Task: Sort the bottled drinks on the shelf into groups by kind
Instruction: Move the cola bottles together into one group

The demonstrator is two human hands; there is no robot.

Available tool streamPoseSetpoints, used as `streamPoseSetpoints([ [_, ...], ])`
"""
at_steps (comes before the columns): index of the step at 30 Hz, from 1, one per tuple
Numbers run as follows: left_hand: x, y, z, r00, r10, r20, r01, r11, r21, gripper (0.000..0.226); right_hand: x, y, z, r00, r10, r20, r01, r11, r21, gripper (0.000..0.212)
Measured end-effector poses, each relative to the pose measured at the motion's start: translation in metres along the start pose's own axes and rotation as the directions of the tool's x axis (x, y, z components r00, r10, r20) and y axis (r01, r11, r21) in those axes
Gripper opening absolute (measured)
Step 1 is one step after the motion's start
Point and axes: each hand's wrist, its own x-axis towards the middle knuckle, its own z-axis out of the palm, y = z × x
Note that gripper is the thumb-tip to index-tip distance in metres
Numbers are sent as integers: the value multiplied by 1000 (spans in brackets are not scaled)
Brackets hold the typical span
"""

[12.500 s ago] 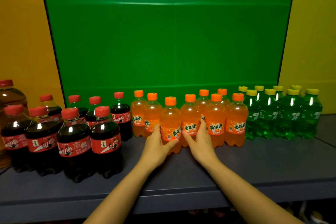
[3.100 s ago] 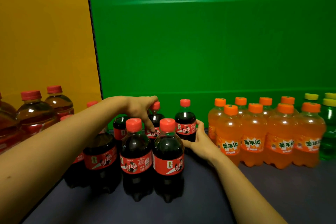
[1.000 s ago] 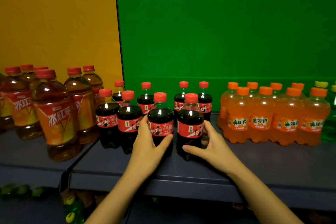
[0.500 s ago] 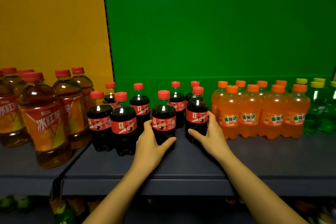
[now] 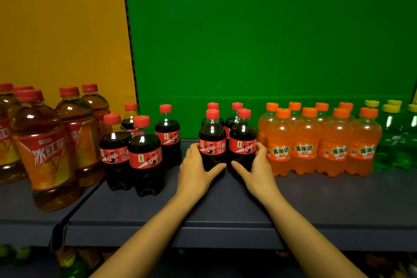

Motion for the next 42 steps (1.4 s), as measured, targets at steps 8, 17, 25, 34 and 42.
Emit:
streamPoseSetpoints([
  [8,0,3,6,1000,-14,13,14,1000,-8,64,-3,-3,1,999,-41,-19,40,999,-28,72],
  [17,-39,7,-33,975,175,-136,-163,982,95,46,-23,-21,-9,920,-342,-193,350,937,10,62],
  [25,-30,17,-137,884,323,-339,-258,940,223,18,-21,-69,23,907,-419,47,391,877,278,31],
  [34,74,7,-196,999,-29,-40,38,968,248,43,37,-99,102,953,-254,165,196,932,304,48],
  [42,126,-18,-197,918,-305,254,243,938,248,61,54,-77,134,938,29,345,-123,960,252,82],
])
